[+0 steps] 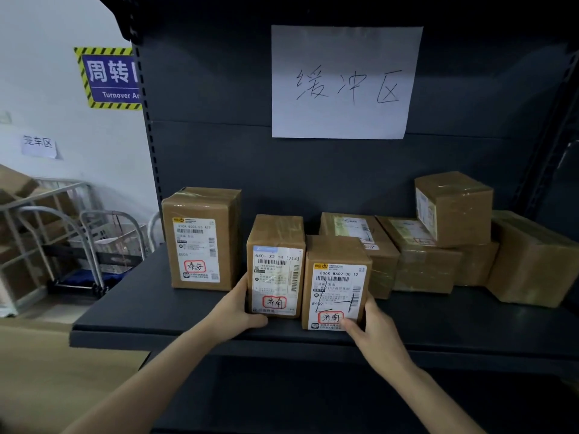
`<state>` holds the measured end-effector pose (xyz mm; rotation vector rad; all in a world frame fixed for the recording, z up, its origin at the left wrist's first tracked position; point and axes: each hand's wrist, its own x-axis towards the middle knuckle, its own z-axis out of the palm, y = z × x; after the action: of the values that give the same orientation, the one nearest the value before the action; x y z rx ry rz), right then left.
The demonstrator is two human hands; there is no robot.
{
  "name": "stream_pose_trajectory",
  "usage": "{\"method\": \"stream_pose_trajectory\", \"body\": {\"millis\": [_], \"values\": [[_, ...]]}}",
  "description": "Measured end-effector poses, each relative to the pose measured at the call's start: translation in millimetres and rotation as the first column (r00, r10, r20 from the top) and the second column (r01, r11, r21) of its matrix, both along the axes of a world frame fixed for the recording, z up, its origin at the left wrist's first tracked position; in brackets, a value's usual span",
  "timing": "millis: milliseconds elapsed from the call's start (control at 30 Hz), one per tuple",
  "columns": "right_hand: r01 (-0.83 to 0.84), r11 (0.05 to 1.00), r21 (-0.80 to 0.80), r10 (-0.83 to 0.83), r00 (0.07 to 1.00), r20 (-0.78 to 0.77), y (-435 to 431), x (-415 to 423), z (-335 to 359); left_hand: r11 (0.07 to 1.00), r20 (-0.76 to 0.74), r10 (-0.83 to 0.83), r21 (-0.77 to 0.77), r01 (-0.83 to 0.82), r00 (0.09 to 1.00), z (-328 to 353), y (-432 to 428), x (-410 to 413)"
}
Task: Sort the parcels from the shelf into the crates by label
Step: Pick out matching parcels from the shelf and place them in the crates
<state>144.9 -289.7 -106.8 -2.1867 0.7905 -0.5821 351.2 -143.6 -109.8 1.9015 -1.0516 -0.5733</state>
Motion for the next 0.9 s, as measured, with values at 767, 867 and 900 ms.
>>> {"method": "stream_pose_trajectory", "body": {"millis": [767,867,900], "values": [[-0.404,0.914,-0.033,0.405,0.910,0.087,64.6,17.4,30.3,0.927,0.263,0.371,-0.149,-0.343,0.890,26.6,128.1,-56.7],[-0.450,0.892,-0.043,0.452,0.886,0.102,75.6,22.8,29.5,0.915,0.274,0.404,-0.137,-0.380,0.873,28.8,145.2,-62.1],[-0.463,0.885,-0.039,0.465,0.880,0.102,80.1,25.7,28.8,0.908,0.280,0.420,-0.139,-0.396,0.863,29.9,151.9,-63.2]]}}
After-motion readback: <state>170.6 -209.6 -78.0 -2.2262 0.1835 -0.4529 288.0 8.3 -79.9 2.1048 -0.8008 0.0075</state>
